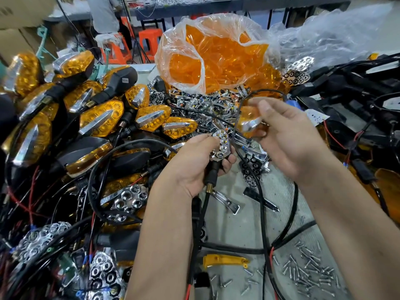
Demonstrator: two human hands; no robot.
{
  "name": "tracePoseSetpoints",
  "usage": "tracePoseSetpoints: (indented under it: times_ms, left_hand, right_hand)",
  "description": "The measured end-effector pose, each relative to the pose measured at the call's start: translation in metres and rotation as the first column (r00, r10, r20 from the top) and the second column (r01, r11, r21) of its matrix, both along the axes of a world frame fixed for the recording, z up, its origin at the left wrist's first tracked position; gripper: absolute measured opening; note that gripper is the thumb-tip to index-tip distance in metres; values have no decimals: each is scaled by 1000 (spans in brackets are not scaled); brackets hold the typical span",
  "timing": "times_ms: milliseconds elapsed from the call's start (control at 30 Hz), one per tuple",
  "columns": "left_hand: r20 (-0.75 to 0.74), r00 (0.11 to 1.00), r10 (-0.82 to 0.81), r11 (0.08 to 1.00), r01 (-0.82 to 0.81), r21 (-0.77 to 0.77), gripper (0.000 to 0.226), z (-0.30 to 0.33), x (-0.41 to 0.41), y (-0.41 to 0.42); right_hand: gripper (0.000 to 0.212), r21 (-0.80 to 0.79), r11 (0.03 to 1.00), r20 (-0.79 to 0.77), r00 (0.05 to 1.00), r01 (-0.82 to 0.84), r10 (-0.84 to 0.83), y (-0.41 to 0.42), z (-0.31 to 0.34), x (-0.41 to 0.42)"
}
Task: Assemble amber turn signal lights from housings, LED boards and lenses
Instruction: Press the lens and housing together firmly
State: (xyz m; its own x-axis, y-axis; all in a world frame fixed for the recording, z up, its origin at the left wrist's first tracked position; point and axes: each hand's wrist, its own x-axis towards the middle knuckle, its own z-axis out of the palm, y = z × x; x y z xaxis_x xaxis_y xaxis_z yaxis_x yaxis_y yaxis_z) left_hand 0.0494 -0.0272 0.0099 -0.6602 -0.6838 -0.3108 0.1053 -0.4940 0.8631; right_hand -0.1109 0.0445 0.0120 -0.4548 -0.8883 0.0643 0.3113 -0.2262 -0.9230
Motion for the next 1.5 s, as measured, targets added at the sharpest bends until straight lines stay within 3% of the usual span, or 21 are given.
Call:
tracePoseSetpoints:
  times_ms: [100, 167, 367, 567, 700, 900, 1100, 1233, 1500]
  left_hand:
    - [-20, 1000, 0, 1000, 0, -12, 14, -1, 1, 1]
    - [-27, 1000, 0, 1000, 0, 1, 15, 0, 0, 2]
    - [-59, 998, -22, 999, 25, 46, 15, 1, 2, 2]
    - [-60, 996, -67, 997, 65, -34, 13, 1, 2, 2]
    - [-81, 991, -104, 994, 100, -50, 18, 3, 4, 4]
    - [-63, 994, -92, 996, 92, -3, 22, 6, 3, 7]
    - [8, 996, -88, 994, 87, 71, 31, 7, 2, 8]
    - [10, 995, -100, 986, 98, 134, 20, 9, 3, 9]
    - [15, 995, -98, 981, 94, 172, 70, 12, 3, 10]
  right_hand:
    - [29, 48, 997, 215, 974, 65, -74, 3, 0, -11]
    - [25, 78, 997, 285, 957, 27, -48, 3, 0, -13]
    - [31, -8, 1000, 241, 970, -23, 24, 1, -1, -13]
    - [44, -107, 994, 230, 973, 19, 6, 3, 0, -14]
    - [20, -132, 991, 107, 994, 27, -13, 7, 4, -16]
    - [21, -36, 999, -198, 980, -32, 24, 6, 6, -6]
    - [18, 41, 991, -257, 958, -124, 131, 4, 6, 5]
    - [18, 60, 995, -293, 951, -82, 96, 4, 5, 3]
    - [19, 118, 991, -325, 941, -59, 95, 0, -1, 3]
